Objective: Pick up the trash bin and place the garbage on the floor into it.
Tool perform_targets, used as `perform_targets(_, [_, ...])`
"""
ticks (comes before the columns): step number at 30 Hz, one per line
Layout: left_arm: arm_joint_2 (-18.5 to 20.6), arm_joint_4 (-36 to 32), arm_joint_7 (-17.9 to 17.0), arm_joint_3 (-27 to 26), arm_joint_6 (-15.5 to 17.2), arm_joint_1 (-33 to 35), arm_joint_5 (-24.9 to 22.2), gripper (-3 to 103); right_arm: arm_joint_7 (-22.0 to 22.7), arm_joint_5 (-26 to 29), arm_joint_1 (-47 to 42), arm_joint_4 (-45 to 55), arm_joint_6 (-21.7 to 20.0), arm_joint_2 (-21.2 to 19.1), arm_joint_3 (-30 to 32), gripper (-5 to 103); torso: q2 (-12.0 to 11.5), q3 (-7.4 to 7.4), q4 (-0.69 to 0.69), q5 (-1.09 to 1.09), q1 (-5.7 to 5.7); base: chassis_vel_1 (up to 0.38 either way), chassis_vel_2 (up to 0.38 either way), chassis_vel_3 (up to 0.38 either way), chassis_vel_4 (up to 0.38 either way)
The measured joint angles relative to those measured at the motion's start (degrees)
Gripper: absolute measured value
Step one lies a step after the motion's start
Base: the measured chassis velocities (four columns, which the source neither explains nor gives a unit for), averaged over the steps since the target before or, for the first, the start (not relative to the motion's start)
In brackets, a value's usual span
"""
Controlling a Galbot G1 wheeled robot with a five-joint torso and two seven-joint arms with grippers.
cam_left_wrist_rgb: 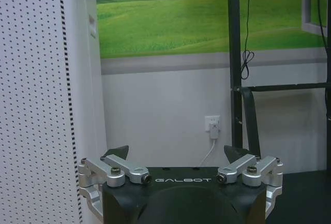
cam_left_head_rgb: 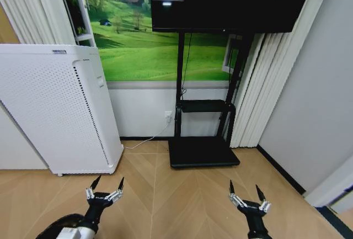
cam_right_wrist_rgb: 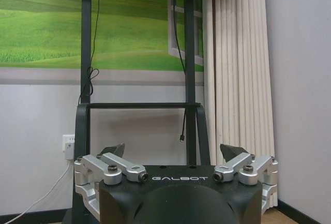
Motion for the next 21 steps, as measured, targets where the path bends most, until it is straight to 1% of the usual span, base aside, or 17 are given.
perform_targets(21, [-0.2,0.3,-0.2,-0.8,0.0,0.0,-0.2,100,-0.2,0.4,0.0,0.2,-0.5,-0.2,0.4,100,0.0,0.01,0.0,-0.01,0.0,0.0,0.0,0.0,0.0])
